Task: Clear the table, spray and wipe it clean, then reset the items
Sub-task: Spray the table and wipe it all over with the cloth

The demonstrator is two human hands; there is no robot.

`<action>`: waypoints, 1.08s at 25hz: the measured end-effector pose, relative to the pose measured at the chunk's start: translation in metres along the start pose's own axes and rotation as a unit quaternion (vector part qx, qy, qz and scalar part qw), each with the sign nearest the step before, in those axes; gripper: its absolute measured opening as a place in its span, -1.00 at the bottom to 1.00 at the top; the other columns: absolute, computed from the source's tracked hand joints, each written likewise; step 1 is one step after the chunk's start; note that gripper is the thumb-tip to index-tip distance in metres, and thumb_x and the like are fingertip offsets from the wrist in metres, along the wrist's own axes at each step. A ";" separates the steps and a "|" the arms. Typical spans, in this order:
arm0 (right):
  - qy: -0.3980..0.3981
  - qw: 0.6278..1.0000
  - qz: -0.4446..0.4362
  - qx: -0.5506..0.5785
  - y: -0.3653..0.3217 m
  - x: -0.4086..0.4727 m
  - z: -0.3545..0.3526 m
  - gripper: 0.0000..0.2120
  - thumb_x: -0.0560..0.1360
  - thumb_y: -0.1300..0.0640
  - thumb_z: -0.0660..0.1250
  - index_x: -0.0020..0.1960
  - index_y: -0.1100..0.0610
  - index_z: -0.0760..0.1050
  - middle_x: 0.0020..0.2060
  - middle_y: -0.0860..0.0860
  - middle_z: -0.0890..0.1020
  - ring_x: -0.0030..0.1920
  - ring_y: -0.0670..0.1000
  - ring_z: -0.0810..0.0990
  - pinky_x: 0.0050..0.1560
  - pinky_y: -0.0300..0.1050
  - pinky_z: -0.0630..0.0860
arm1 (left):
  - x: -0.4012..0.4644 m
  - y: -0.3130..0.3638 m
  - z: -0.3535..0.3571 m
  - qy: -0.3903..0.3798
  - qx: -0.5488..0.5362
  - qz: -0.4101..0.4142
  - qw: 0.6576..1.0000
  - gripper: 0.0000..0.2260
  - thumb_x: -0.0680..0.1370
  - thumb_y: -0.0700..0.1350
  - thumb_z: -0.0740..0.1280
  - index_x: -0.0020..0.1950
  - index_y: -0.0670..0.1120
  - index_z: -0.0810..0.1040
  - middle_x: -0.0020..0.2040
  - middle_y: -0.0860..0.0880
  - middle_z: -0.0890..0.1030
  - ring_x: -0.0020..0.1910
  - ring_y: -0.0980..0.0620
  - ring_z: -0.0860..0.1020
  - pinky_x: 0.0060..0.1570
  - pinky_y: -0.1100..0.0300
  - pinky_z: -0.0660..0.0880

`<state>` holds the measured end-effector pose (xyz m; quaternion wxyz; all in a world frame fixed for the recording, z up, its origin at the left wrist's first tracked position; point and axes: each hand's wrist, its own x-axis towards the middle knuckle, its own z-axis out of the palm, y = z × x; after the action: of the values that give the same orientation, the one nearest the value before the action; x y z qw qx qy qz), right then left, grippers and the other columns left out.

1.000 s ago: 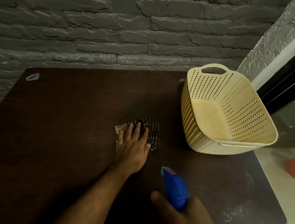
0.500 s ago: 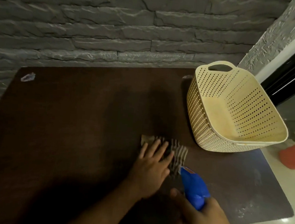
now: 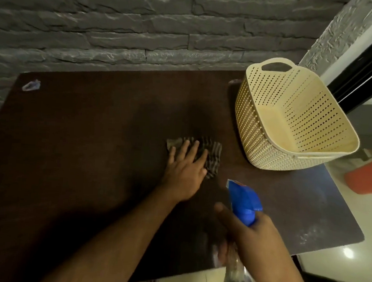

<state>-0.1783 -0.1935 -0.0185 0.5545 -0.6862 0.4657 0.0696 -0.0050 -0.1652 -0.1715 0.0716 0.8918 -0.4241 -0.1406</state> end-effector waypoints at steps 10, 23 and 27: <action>-0.008 0.999 -0.002 -0.049 0.065 -0.049 -0.039 -0.64 0.42 -0.21 0.31 -0.11 0.11 0.44 -0.39 0.19 0.68 -0.38 0.13 0.67 -0.15 0.03 0.61 | -0.010 0.002 0.002 -0.011 -0.022 -0.192 0.981 -0.49 0.65 0.14 -0.04 0.58 0.07 -0.06 0.60 -0.05 -0.15 0.55 -0.13 -0.24 0.47 -0.22 -0.20; -0.060 0.997 0.000 -0.055 0.117 -0.077 -0.042 -0.65 0.39 -0.24 0.32 -0.10 0.04 0.45 -0.42 0.07 0.66 -0.41 0.00 0.65 -0.18 -0.02 0.65 | -0.118 -0.033 0.011 0.005 -0.007 -0.231 0.973 -0.50 0.66 0.14 -0.08 0.59 0.09 -0.06 0.59 -0.01 -0.17 0.55 -0.06 -0.24 0.50 -0.13 -0.17; -0.061 0.997 -0.010 -0.042 0.119 -0.075 -0.034 -0.64 0.37 -0.26 0.32 -0.11 0.04 0.44 -0.41 0.08 0.66 -0.41 0.01 0.65 -0.17 0.04 0.65 | -0.074 0.008 0.014 0.000 -0.015 -0.204 0.979 -0.50 0.66 0.12 -0.04 0.58 0.09 -0.06 0.60 -0.02 -0.17 0.55 -0.11 -0.23 0.49 -0.19 -0.17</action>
<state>-0.3197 -0.1734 -0.0431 0.5535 -0.7076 0.4209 0.1254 -0.0595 -0.1131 -0.1684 0.0549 0.9584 -0.2308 -0.1585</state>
